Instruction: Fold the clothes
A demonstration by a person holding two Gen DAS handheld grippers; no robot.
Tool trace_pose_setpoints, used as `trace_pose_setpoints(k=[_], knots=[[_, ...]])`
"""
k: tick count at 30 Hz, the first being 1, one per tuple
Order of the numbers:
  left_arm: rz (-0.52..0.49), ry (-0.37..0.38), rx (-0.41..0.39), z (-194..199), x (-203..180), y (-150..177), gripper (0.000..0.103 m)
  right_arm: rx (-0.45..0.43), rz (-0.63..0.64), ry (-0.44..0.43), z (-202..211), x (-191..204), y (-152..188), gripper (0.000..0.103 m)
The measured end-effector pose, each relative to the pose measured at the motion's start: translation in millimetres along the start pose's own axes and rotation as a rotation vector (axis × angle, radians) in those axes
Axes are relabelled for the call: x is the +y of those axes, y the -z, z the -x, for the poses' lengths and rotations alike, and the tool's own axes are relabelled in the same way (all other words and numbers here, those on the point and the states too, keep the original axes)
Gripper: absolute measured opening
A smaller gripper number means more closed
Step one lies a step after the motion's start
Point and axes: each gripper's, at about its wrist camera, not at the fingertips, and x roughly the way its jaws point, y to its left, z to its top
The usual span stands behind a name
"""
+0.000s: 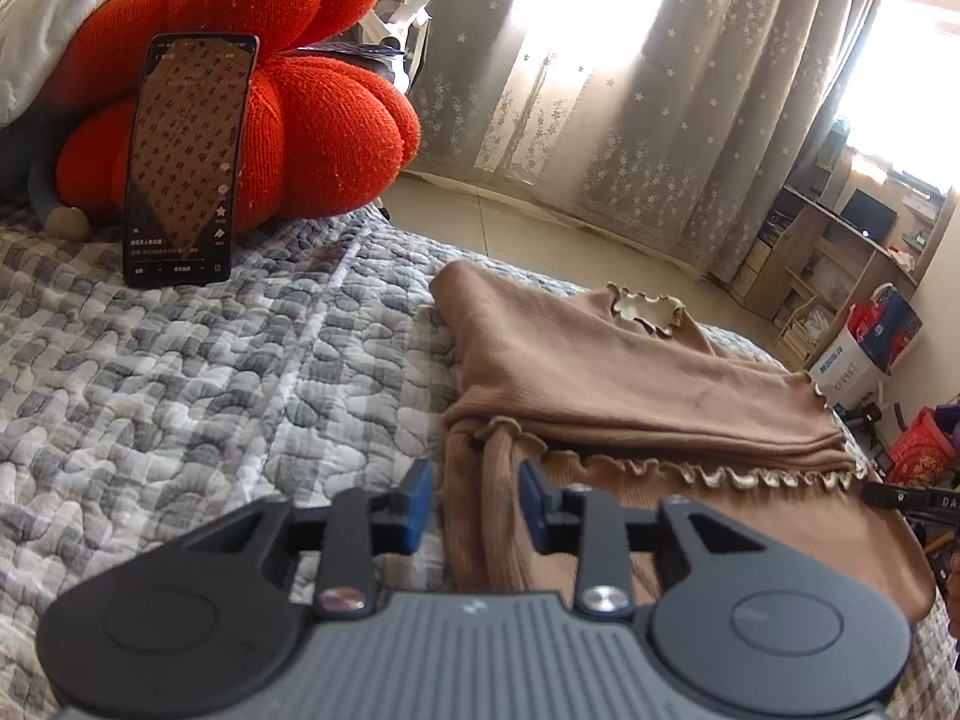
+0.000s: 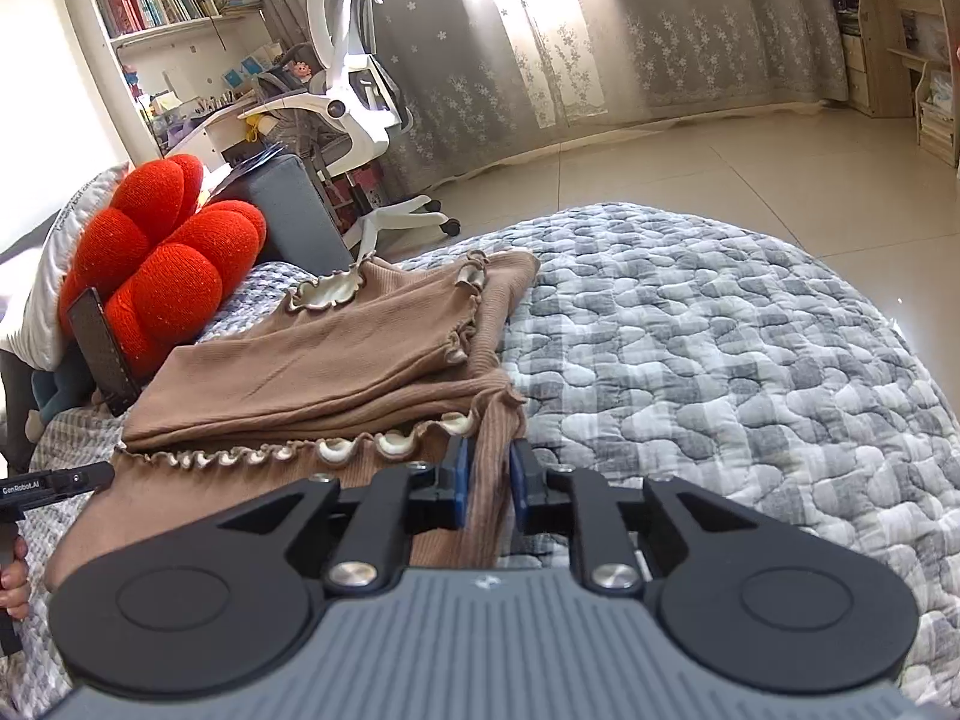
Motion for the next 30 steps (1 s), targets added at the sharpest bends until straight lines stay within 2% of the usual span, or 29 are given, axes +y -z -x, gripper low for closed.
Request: trace_pose_setpoints(k=[2, 3, 4, 14, 21, 27, 30], knots=[[0.048, 0.022, -0.004, -2.3, 9.8, -9.7, 0.054, -0.001, -0.013, -0.012, -1.4, -4.1, -7.8, 0.036], [0.072, 0.033, -0.005, -3.4, 14.8, -14.5, 0.054, -0.007, -0.015, -0.015, -2.2, -5.0, -11.6, 0.048], [0.098, 0.046, -0.004, -6.0, 19.3, -19.1, 0.054, -0.012, -0.015, -0.018, -3.2, -6.0, -15.5, 0.051], [0.189, 0.101, 0.035, -55.5, 31.5, -48.8, 0.055, 0.005, -0.002, -0.025, -35.9, -16.4, -51.3, 0.052], [0.191, 0.116, 0.051, -89.9, 30.6, -65.5, 0.055, 0.027, -0.047, -0.053, -62.8, -23.9, -67.5, 0.052], [0.180, 0.137, 0.060, -109.8, 27.4, -74.4, 0.051, 0.045, -0.062, -0.057, -84.0, -28.2, -75.5, 0.052], [0.162, 0.132, 0.070, -116.9, 24.8, -73.4, 0.043, 0.040, -0.037, -0.051, -89.5, -25.4, -76.4, 0.052]])
